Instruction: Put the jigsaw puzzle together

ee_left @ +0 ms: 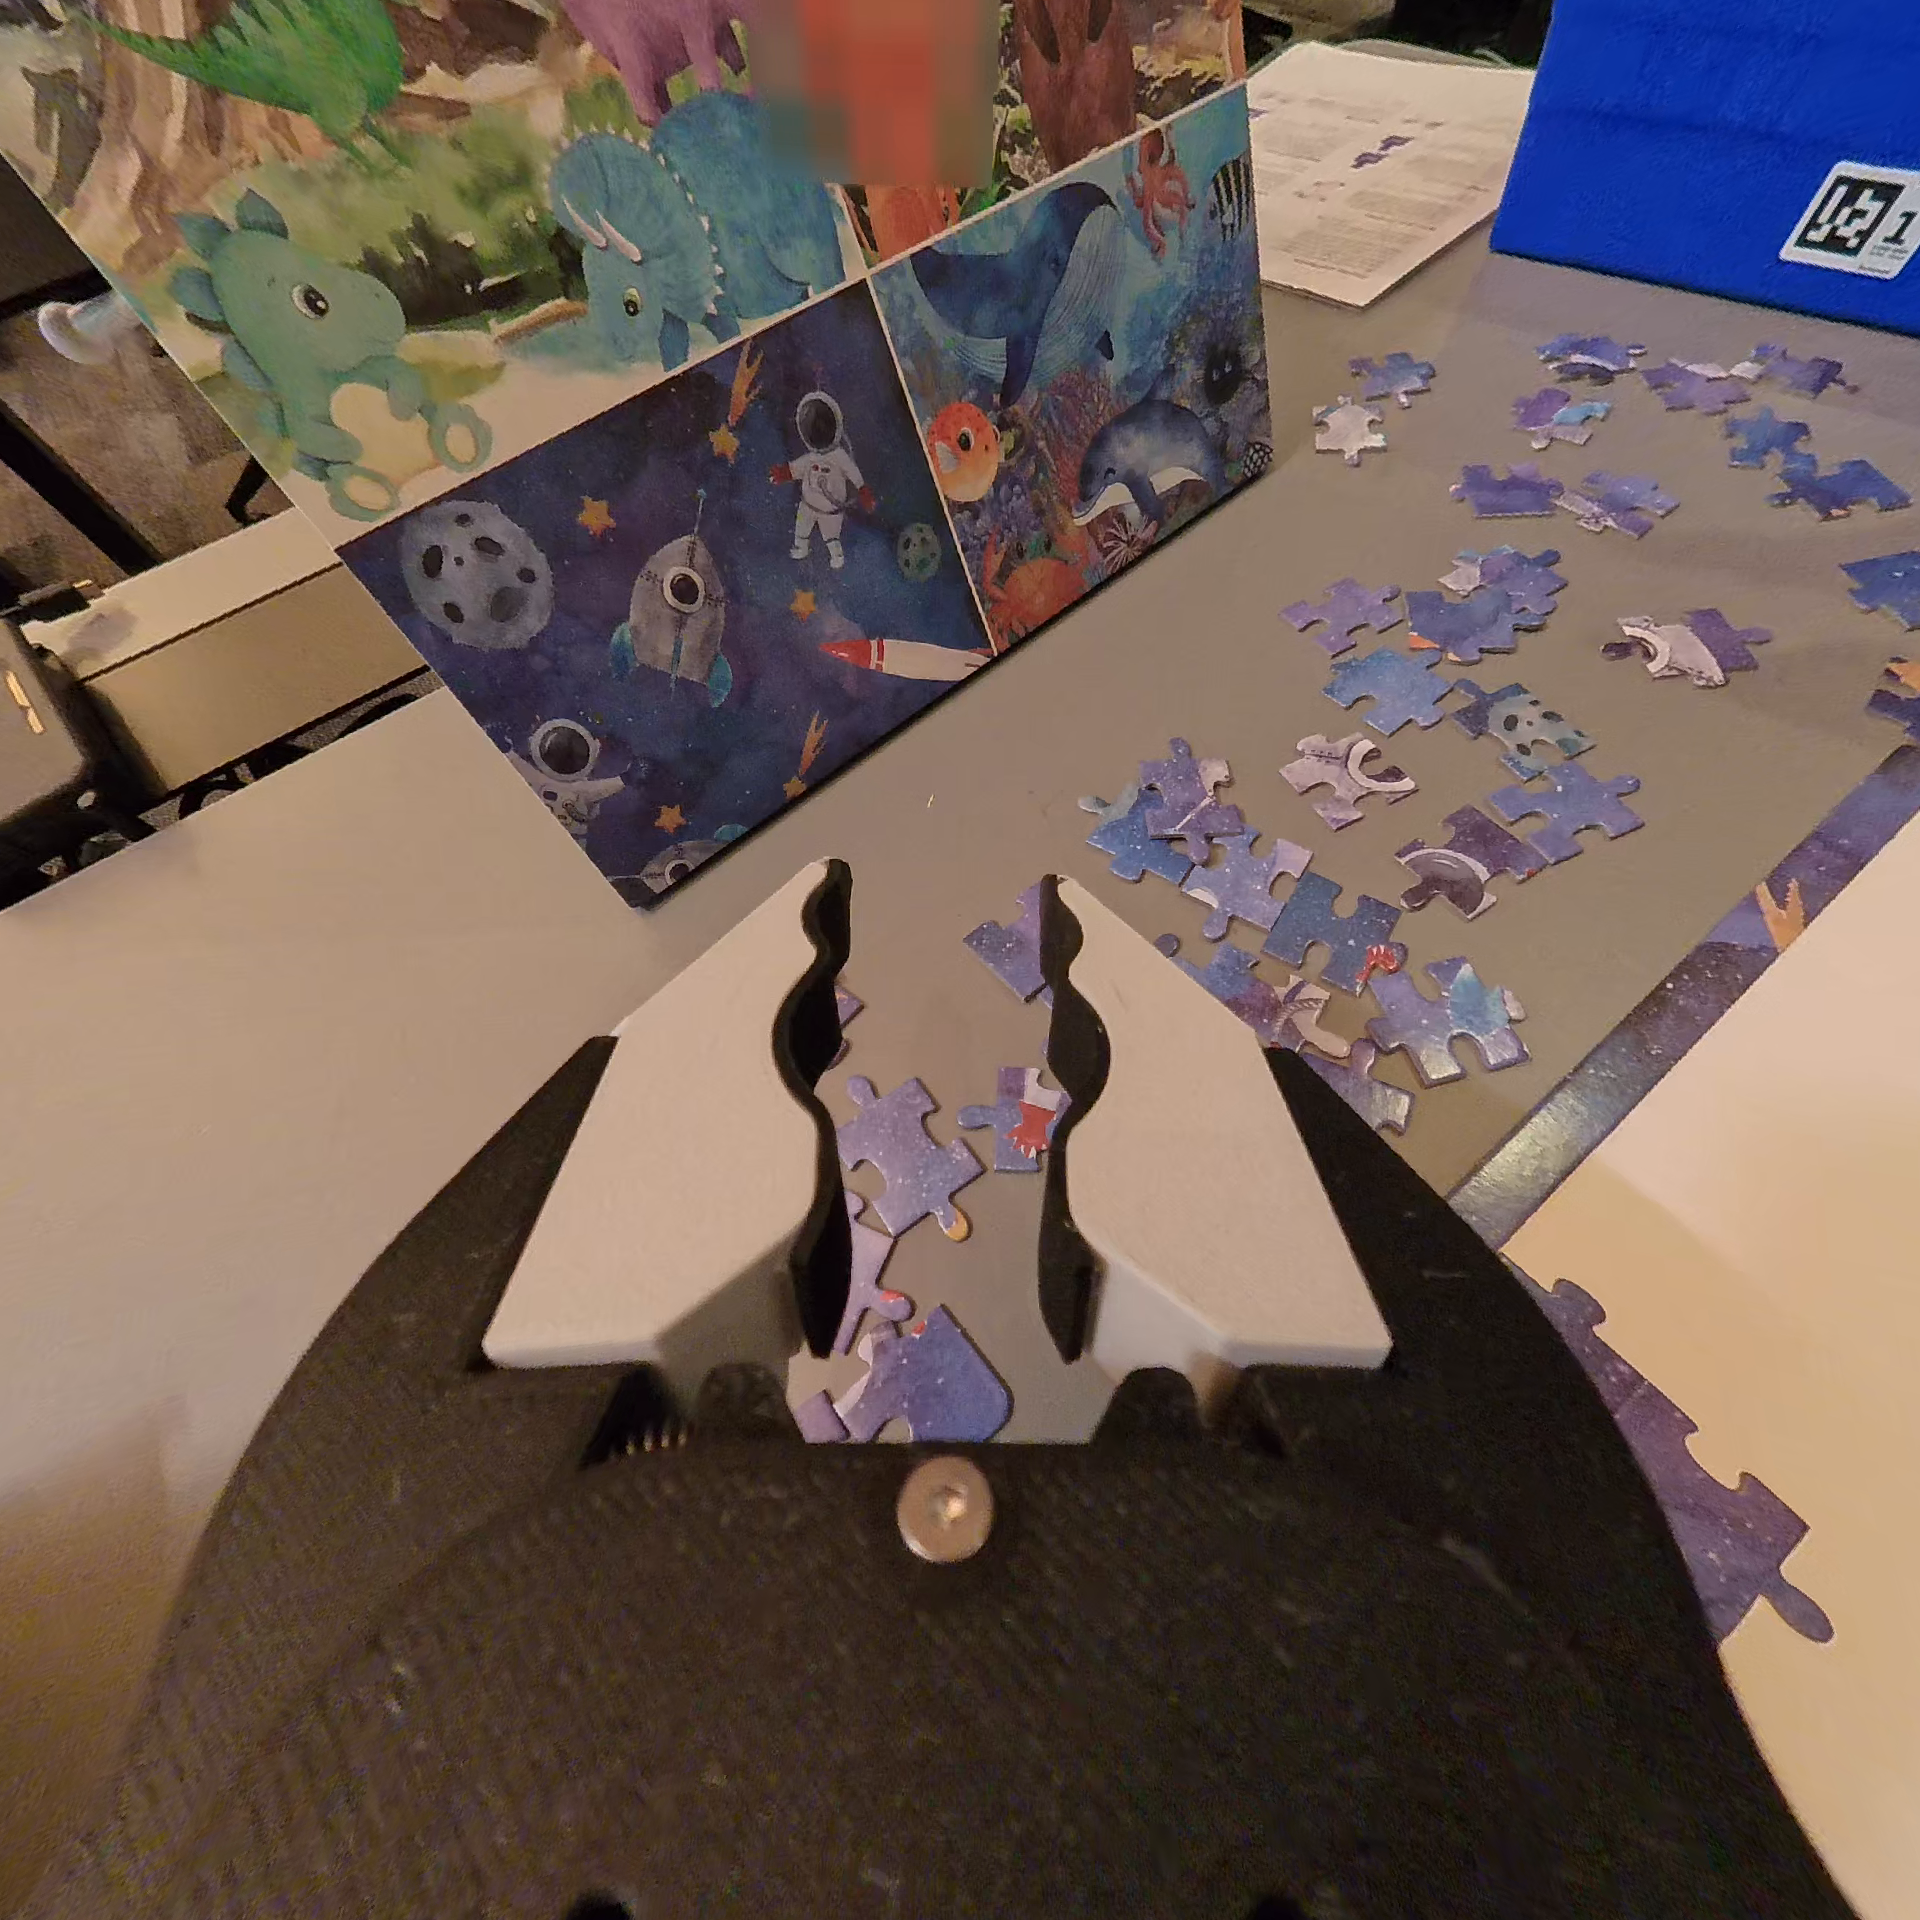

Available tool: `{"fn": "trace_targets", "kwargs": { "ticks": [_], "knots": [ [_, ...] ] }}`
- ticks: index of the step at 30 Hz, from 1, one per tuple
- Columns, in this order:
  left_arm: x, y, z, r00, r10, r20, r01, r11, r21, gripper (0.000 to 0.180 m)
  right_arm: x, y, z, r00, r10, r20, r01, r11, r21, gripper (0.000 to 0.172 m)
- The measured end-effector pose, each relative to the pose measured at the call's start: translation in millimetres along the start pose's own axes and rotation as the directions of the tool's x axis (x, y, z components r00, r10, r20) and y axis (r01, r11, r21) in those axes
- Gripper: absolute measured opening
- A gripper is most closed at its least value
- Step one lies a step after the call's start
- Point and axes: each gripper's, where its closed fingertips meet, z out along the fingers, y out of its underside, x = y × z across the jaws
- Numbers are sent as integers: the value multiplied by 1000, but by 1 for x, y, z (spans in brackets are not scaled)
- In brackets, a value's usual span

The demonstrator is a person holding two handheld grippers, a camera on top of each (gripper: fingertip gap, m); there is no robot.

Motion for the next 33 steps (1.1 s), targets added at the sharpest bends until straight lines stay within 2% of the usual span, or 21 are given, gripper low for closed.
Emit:
{"fn": "trace_targets", "kwargs": {
  "ticks": [6, 7, 9, 12, 14, 17, 22, 26, 29, 33],
  "knots": [
    [0, 1, 1, 1000, 4, 0, -4, 1000, -7, 35, -40, 33, 6, 975, -26, 223, 63, 985, -158, 55],
    [0, 1, 1, 1000, 4, 1, -4, 1000, -7, 35, -46, 38, 5, 967, -44, 250, 90, 980, -176, 54],
    [-1, 2, 1, 1000, 6, 4, -6, 1000, -10, 35, -54, 41, 1, 956, -107, 273, 158, 972, -172, 39],
    [-2, 3, 1, 1000, 8, 9, -8, 1000, -12, 35, -60, 45, -8, 950, -157, 270, 200, 969, -142, 30],
    [-3, 4, 1, 1000, 9, 13, -9, 1000, -16, 35, -59, 56, -15, 959, -146, 241, 188, 969, -163, 31],
    [-5, 6, 2, 1000, 7, 20, -6, 1000, -23, 34, -50, 77, -24, 977, -186, 106, 206, 954, -219, 44],
    [-7, 7, 2, 1000, 2, 26, -1, 1000, -27, 34, -70, 111, -44, 973, -217, 73, 228, 902, -368, 55],
    [-8, 10, 4, 999, 14, 40, -12, 999, -45, 34, -82, 110, -56, 945, -322, 47, 317, 879, -356, 34],
    [-8, 11, 4, 999, 19, 42, -17, 999, -49, 34, -89, 122, -61, 923, -379, 69, 371, 828, -419, 27],
    [-7, 11, 4, 999, 17, 43, -15, 999, -46, 34, -94, 152, -68, 936, -331, 117, 335, 741, -582, 43]
  ]
}}
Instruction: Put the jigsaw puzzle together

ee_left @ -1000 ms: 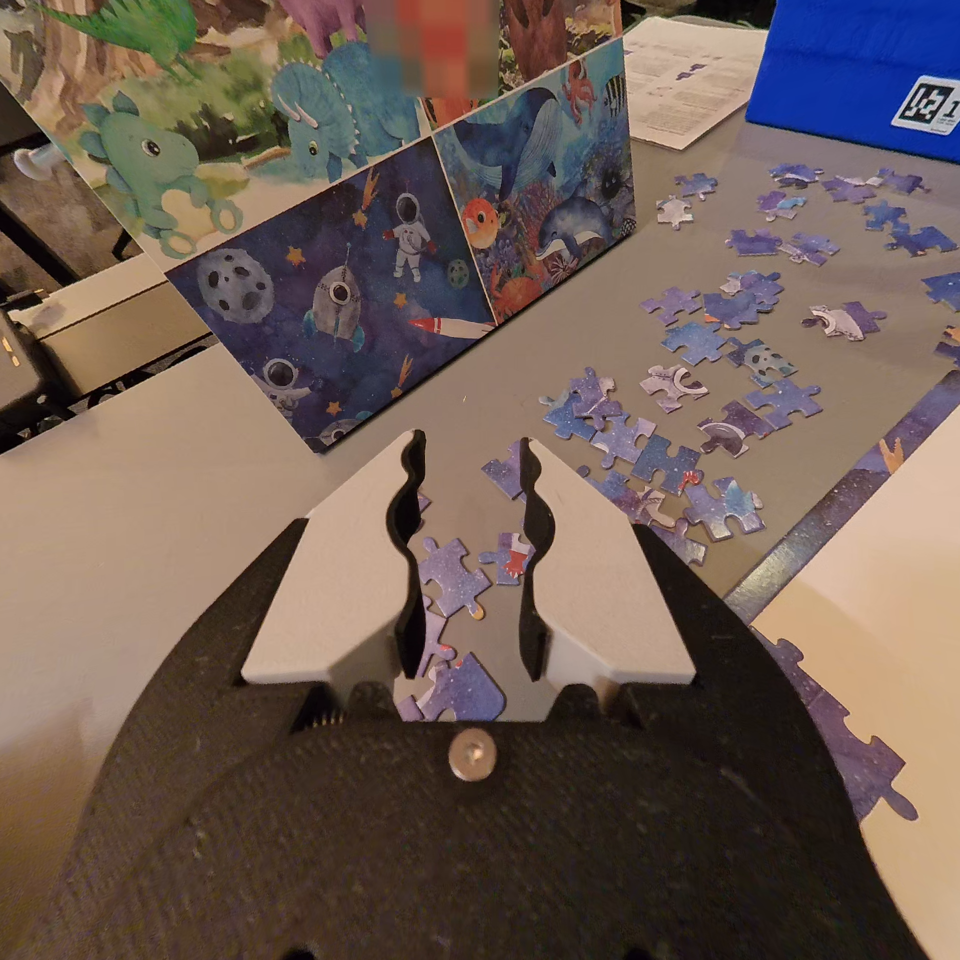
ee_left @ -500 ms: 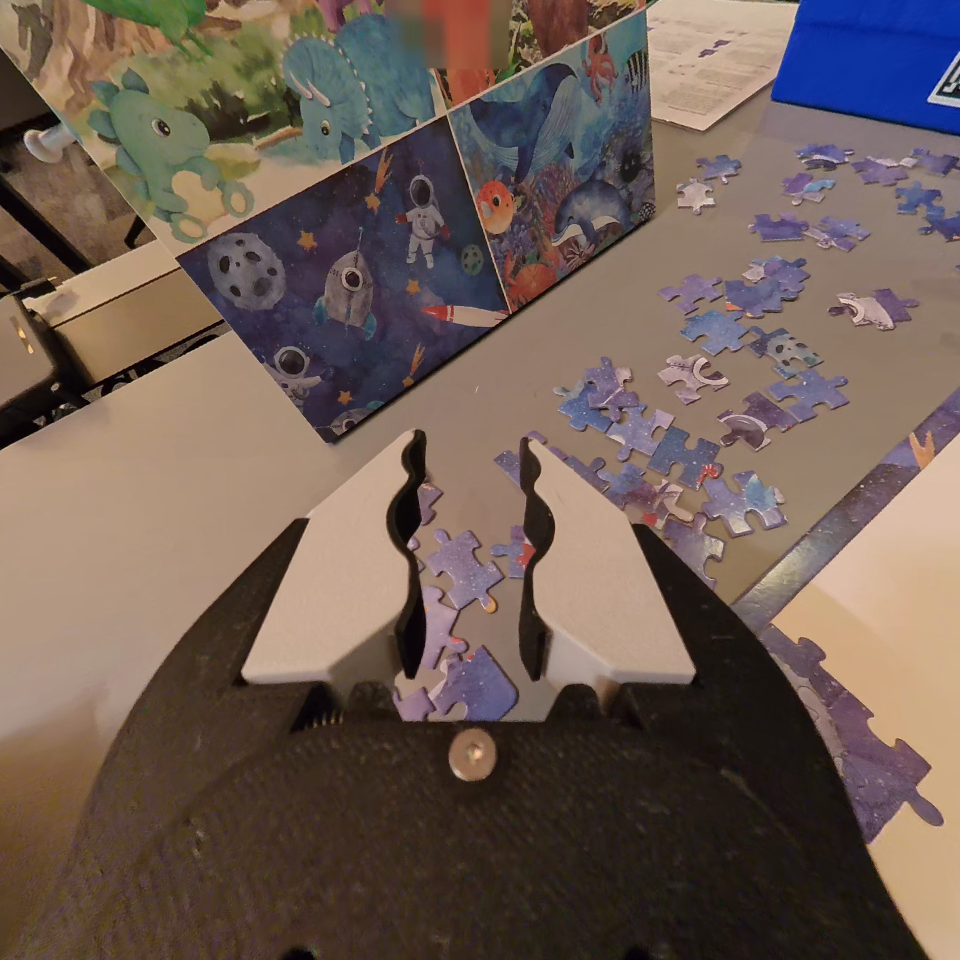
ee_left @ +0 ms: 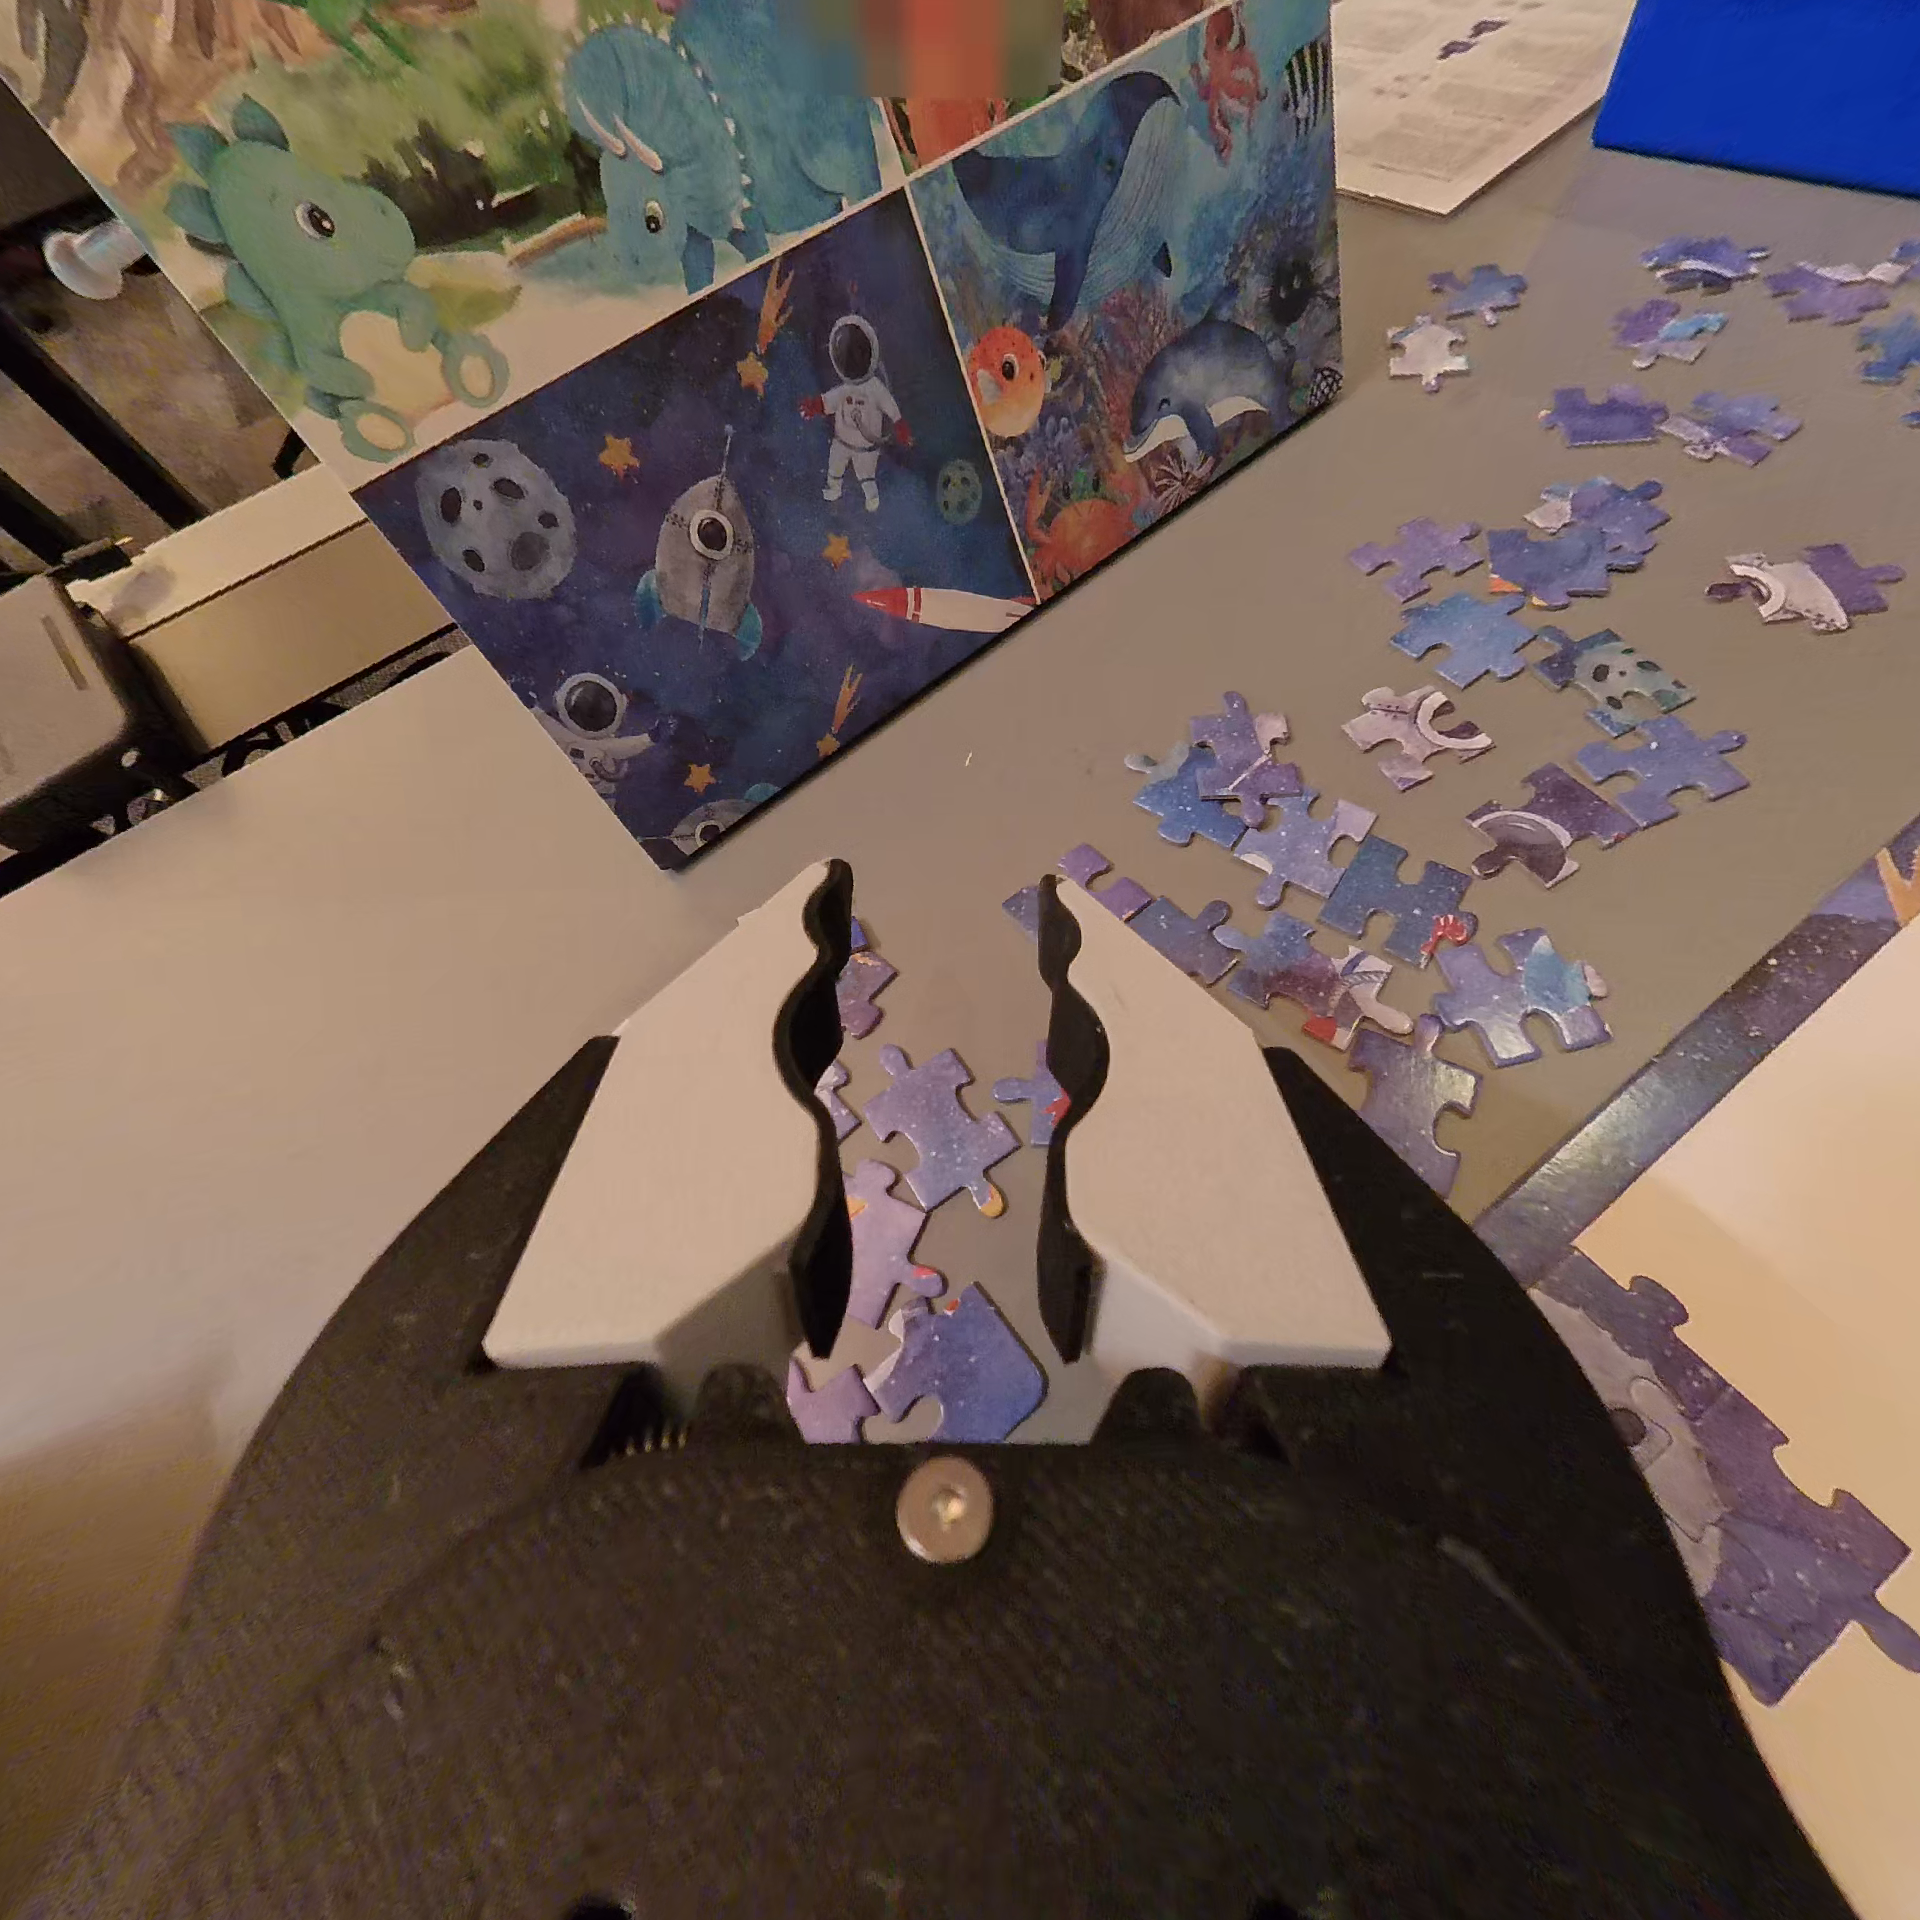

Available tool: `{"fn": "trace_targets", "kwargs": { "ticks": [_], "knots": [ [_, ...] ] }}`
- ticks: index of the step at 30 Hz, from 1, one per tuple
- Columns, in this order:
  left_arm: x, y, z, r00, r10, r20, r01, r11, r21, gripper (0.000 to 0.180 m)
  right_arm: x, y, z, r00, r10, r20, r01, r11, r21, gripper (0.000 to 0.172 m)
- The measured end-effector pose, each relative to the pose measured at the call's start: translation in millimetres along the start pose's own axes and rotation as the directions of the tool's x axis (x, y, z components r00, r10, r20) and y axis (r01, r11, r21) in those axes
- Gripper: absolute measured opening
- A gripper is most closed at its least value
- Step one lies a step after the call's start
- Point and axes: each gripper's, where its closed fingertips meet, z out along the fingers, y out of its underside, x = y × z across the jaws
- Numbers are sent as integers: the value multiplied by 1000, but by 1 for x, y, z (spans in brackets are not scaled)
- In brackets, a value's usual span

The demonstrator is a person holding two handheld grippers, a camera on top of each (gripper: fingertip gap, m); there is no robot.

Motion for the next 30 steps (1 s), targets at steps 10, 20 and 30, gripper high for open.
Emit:
{"fn": "trace_targets", "kwargs": {
  "ticks": [10, 20, 30],
  "knots": [
    [-1, -3, -2, 1000, -2, 5, 2, 1000, 17, 34, 30, 34, -4, 895, 438, 80, -428, 896, -122, 55],
    [0, -4, -2, 1000, 0, 3, 0, 1000, 20, 34, 13, 25, 0, 915, 394, 87, -382, 915, -132, 58],
    [0, -7, -4, 1000, 3, 6, -3, 999, 35, 33, 18, 23, 4, 914, 388, 122, -373, 919, -125, 32]
  ]
}}
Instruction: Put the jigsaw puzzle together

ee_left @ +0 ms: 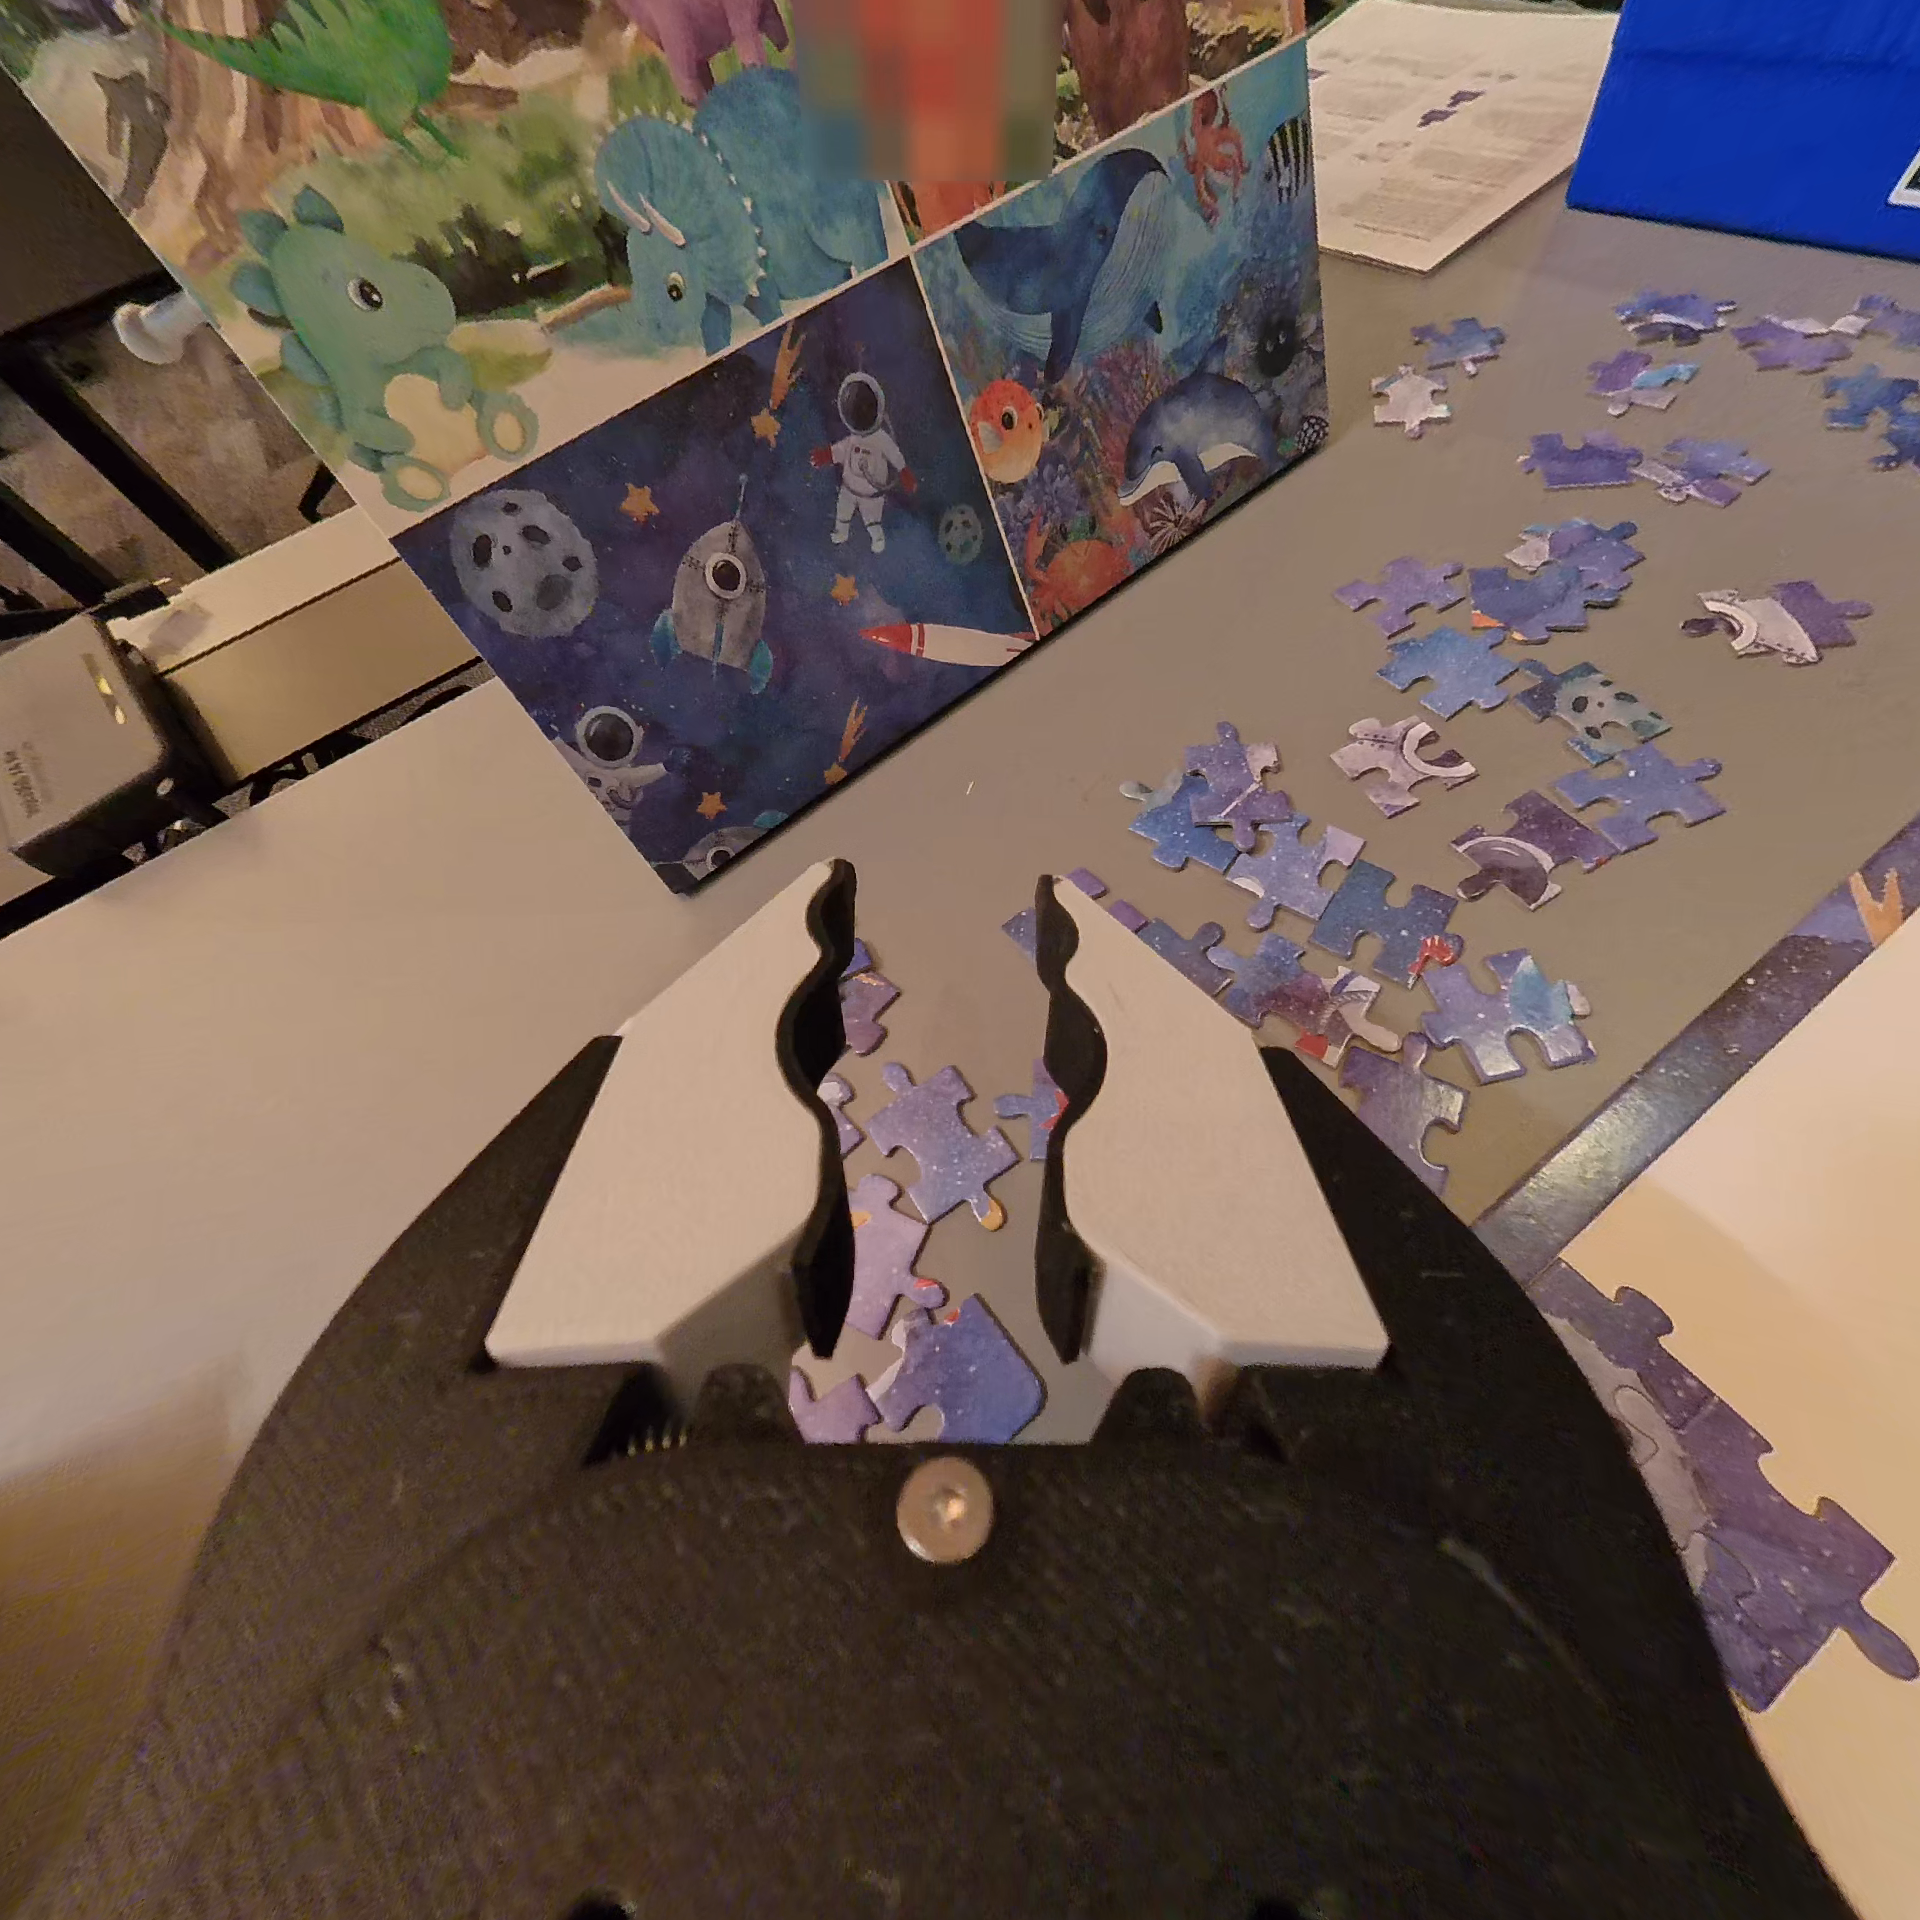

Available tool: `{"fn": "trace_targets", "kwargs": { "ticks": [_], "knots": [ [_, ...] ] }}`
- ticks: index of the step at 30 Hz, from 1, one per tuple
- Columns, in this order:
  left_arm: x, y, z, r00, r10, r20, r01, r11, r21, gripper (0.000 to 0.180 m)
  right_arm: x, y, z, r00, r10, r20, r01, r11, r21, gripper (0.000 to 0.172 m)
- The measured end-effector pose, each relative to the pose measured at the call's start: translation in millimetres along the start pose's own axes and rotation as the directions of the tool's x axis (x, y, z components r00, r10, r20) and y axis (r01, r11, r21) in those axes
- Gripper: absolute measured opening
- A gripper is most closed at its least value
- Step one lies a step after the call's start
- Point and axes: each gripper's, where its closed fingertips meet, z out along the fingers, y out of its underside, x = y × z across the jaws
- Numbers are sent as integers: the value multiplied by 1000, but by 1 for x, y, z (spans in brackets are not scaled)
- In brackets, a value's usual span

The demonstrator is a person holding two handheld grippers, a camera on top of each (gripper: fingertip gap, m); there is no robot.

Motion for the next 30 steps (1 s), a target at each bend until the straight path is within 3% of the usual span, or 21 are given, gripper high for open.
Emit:
{"fn": "trace_targets", "kwargs": {
  "ticks": [3, 5, 6, 10, 16, 19, 26, 30],
  "knots": [
    [-1, -1, -1, 1000, -6, 0, 6, 1000, 7, 33, -10, -1, 0, 998, -49, 51, 48, 999, 5, 31],
    [-2, -1, -1, 1000, -10, 0, 9, 1000, 10, 33, -19, -4, -3, 991, -110, 75, 107, 994, 35, 2],
    [-2, -1, -1, 1000, -11, 1, 11, 1000, 10, 33, -20, -5, -4, 989, -135, 54, 132, 990, 49, 1],
    [-2, 0, -1, 1000, -13, 1, 13, 1000, 9, 33, -15, -5, -4, 985, -171, -27, 172, 984, 43, 14],
    [-2, 0, 0, 1000, -14, -1, 14, 1000, 6, 33, -21, -6, -7, 999, -24, 24, 22, 998, 57, 42],
    [-2, 0, 0, 1000, -9, 0, 9, 1000, 4, 33, -15, 3, -4, 1000, -18, -9, 18, 1000, 5, 43],
    [-3, 0, -1, 1000, -18, 1, 18, 1000, 11, 33, 33, 11, -19, 988, 21, -153, -18, 1000, 17, 38],
    [-3, 1, 0, 1000, -15, 0, 15, 1000, 3, 33, 23, 3, -19, 994, 64, -89, -59, 996, 66, 43]
  ]
}}
